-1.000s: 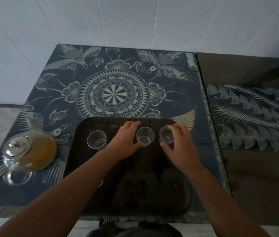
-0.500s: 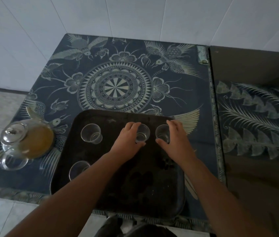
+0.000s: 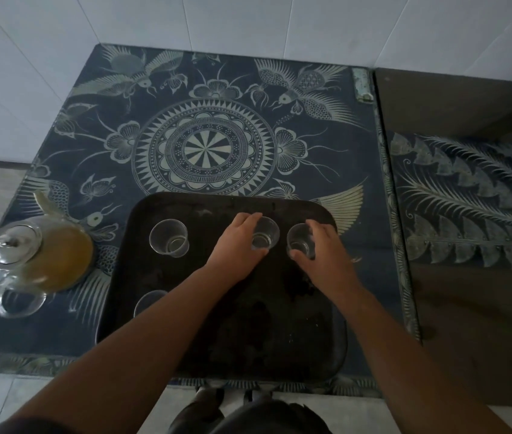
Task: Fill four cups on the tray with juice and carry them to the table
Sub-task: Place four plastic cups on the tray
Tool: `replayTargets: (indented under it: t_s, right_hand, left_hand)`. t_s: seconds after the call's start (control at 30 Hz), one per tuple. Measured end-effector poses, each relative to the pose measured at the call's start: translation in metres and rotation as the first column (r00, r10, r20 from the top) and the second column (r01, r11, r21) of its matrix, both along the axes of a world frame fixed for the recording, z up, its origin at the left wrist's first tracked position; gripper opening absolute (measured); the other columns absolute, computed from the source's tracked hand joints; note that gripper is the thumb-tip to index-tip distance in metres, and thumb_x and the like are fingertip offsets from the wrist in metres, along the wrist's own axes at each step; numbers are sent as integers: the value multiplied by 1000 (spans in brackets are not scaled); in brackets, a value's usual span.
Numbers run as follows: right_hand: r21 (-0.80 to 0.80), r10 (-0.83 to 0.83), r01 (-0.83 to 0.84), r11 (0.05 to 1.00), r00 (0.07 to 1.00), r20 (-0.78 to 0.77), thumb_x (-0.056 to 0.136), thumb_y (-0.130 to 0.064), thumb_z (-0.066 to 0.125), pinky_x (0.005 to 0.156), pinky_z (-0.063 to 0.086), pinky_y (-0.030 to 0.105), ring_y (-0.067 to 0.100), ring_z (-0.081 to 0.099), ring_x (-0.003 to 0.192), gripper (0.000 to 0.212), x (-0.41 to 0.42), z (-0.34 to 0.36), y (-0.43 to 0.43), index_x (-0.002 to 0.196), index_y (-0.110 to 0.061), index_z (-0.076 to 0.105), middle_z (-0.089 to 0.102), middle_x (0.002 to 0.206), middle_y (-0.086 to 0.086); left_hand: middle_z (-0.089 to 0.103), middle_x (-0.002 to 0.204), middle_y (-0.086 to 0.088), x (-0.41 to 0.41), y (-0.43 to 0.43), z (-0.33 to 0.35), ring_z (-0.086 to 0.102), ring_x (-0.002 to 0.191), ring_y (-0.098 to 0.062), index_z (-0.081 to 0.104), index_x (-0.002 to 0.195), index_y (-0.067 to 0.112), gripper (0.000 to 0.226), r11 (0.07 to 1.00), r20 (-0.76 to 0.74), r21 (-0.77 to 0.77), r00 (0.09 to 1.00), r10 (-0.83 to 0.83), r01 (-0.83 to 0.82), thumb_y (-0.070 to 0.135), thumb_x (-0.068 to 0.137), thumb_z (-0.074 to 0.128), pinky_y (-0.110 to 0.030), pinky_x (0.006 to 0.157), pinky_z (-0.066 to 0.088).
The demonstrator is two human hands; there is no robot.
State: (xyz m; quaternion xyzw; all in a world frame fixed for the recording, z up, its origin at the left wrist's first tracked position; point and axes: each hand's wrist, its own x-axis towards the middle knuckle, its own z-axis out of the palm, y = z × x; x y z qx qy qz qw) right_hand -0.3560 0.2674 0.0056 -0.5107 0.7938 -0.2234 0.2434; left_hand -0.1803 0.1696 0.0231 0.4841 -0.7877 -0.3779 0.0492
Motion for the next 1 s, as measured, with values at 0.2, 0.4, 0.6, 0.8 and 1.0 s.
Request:
replayTargets:
  t_s: [0.2, 0.4, 0.6, 0.8, 1.0]
  right_hand:
    - [-5, -24, 24, 1000, 1000, 3, 90, -30, 72, 96, 38, 19, 14, 50, 125, 72, 34, 4, 29, 151, -13, 39, 44, 143, 2]
    - [1, -7, 7, 1000, 1000, 29, 91, -33, 69, 92, 36, 9, 8, 49, 126, 70, 67, 4, 53, 151, -18, 37, 41, 146, -4]
    - [6, -21, 21, 1000, 997, 81, 91, -33, 70, 91, 32, 2, 2, 46, 127, 71, 94, 3, 67, 152, -23, 36, 39, 146, -10]
    - [-13, 39, -38, 999, 993, 109, 90, -34, 71, 102, 38, 11, 0, 44, 129, 72, 119, 3, 72, 152, -25, 35, 38, 146, -14]
    - [-44, 58, -54, 998, 995, 84, 85, -35, 75, 103, 46, 19, 3, 45, 130, 74, 132, -1, 77, 148, -22, 39, 37, 145, -11]
  left_hand:
    - [41, 155, -4, 9, -4, 0, 50, 137, -22, 34, 160, 17, 79, 995, 1, 18, 995, -95, 95, 20, 93, 74, -32, 112, 42]
    - [46, 151, -1, 16, -8, -1, 53, 133, -20, 36, 159, 22, 80, 985, 1, 24, 985, -173, 173, 20, 90, 77, -34, 112, 45]
    - [46, 151, -1, 17, -10, -2, 53, 133, -20, 37, 158, 22, 79, 980, -19, 28, 981, -194, 194, 18, 90, 77, -32, 109, 43]
    - [49, 150, -1, 20, -13, -2, 53, 134, -20, 34, 160, 23, 86, 978, -43, 48, 978, -202, 204, 16, 88, 79, -34, 111, 44]
    - [50, 147, 0, 20, -19, 0, 54, 133, -20, 38, 157, 21, 81, 964, -18, 63, 966, -259, 259, 16, 87, 79, -34, 111, 46]
